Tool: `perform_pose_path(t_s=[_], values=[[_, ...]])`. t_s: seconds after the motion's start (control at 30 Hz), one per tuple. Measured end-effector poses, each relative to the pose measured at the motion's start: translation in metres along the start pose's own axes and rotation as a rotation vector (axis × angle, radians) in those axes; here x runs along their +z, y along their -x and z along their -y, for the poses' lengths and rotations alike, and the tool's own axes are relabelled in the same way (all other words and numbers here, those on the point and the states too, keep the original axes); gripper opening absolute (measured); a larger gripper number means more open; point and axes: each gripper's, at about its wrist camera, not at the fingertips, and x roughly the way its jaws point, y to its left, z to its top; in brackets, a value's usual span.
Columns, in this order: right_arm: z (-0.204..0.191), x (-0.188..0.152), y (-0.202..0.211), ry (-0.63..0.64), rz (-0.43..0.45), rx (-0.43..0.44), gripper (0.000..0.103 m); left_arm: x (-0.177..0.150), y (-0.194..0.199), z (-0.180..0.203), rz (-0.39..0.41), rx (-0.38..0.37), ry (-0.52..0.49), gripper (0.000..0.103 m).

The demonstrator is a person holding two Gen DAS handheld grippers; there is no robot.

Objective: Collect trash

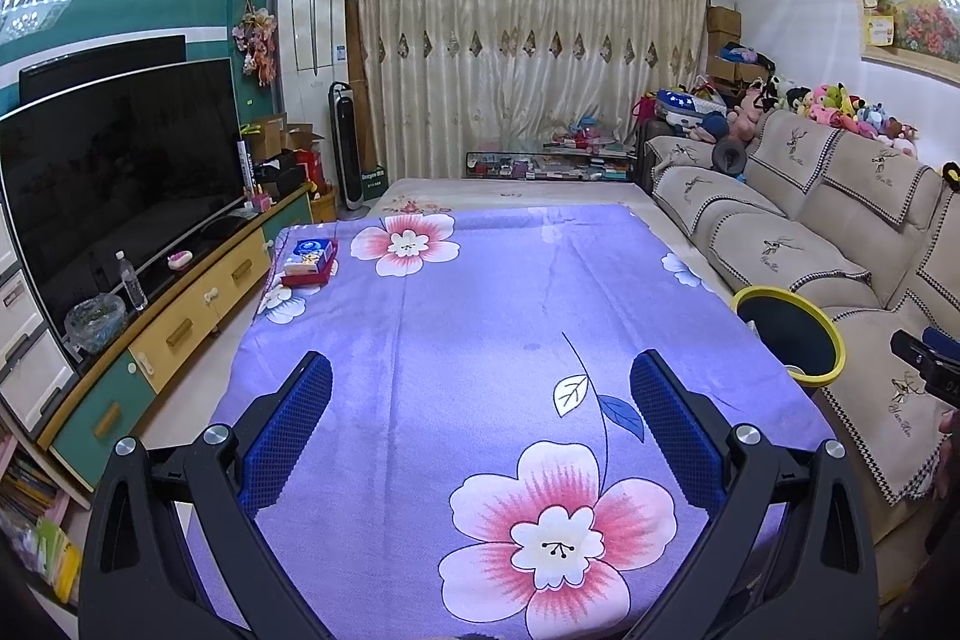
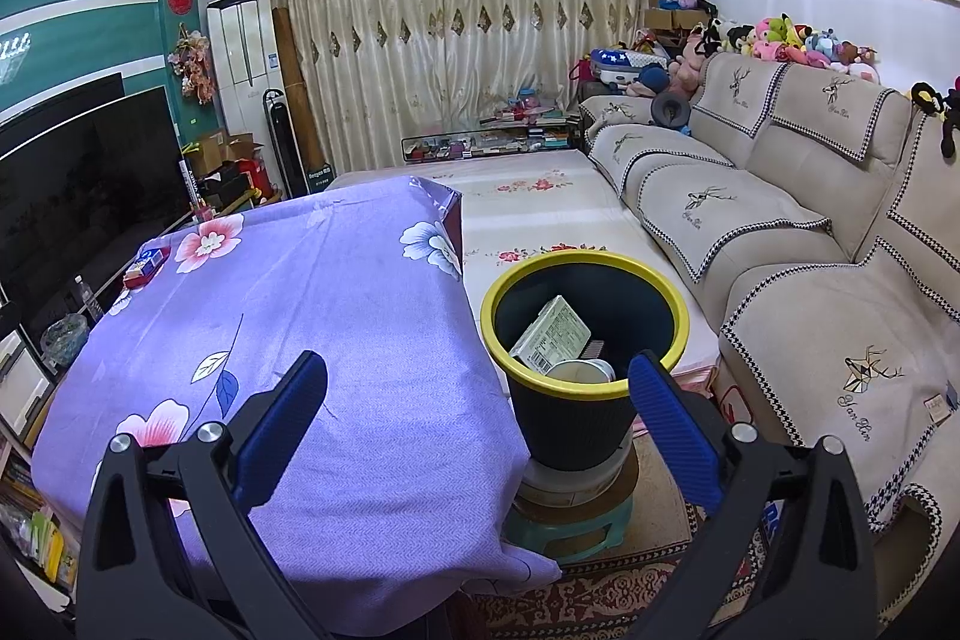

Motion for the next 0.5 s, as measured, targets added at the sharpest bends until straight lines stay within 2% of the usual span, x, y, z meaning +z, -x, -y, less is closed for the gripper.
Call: perform_pose_path(t_s=[0.17, 0.37, 0.5], values=[[-0.001, -0.003, 0.0, -0.001, -0.002, 0.0, 0.096, -0.002, -0.008, -0.002, -0.026, -0.031, 0.012, 0.098], [-0.001, -0.008, -0.001, 0.0, -0.008, -0.004, 0.096, 0.0, -0.027, -0.011, -0.105, -0.026, 0.052, 0.098], [-0.005, -0.012, -0.003, 0.011, -0.018, -0.014, 0.096, 0.0, -0.038, -0.016, -0.12, -0.003, 0.054, 0.098]])
